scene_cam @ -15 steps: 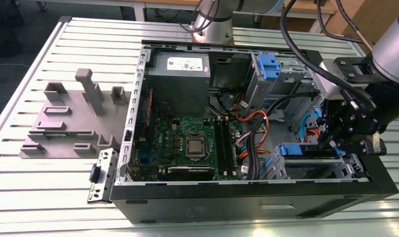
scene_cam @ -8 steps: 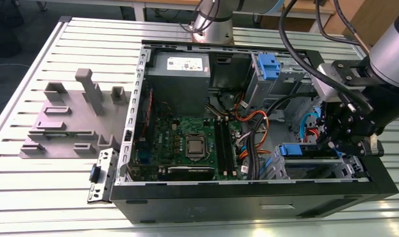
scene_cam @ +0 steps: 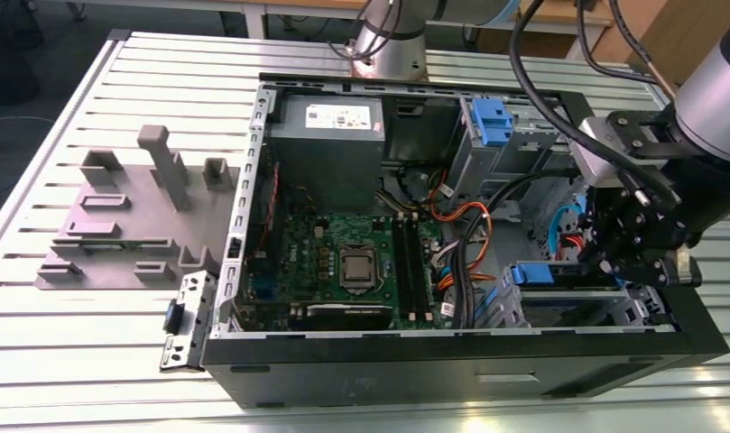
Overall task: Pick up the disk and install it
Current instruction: 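Insert the first disk wire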
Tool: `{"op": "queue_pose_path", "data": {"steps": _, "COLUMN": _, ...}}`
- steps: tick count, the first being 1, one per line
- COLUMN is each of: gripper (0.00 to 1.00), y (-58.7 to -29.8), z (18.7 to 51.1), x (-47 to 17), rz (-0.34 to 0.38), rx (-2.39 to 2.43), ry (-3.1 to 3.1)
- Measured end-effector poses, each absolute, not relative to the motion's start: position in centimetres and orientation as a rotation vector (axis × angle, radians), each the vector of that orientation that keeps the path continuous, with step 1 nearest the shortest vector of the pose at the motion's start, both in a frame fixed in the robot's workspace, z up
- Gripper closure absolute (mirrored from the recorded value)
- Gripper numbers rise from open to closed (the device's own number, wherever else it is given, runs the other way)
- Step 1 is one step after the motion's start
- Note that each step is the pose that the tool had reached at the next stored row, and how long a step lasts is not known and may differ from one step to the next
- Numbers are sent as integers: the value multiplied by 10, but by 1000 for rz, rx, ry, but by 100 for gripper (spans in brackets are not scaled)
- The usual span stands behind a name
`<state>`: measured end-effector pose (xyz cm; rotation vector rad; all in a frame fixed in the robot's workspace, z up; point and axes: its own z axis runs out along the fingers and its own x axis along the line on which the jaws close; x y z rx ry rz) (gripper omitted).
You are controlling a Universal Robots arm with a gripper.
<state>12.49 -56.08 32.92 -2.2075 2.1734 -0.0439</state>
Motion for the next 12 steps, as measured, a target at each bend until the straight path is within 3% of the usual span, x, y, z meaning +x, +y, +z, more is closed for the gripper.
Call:
{"op": "queue_pose_path", "data": {"steps": 1, "gripper": 76, "y": -561, "z": 333, "x": 125, "rz": -43, "rx": -2207, "ry": 2173}}
{"op": "queue_pose_path", "data": {"steps": 7, "gripper": 76, "y": -561, "z": 344, "x": 125, "rz": -42, "rx": -2208, "ry": 2174}}
{"op": "queue_pose_path", "data": {"steps": 9, "gripper": 77, "y": -561, "z": 344, "x": 125, "rz": -43, "rx": -2208, "ry": 2174}}
{"op": "queue_pose_path", "data": {"steps": 11, "gripper": 89, "y": -561, "z": 344, "x": 125, "rz": -43, "rx": -2208, "ry": 2174}}
{"op": "queue_pose_path", "data": {"steps": 12, "gripper": 89, "y": -561, "z": 344, "x": 125, "rz": -43, "rx": -2208, "ry": 2174}}
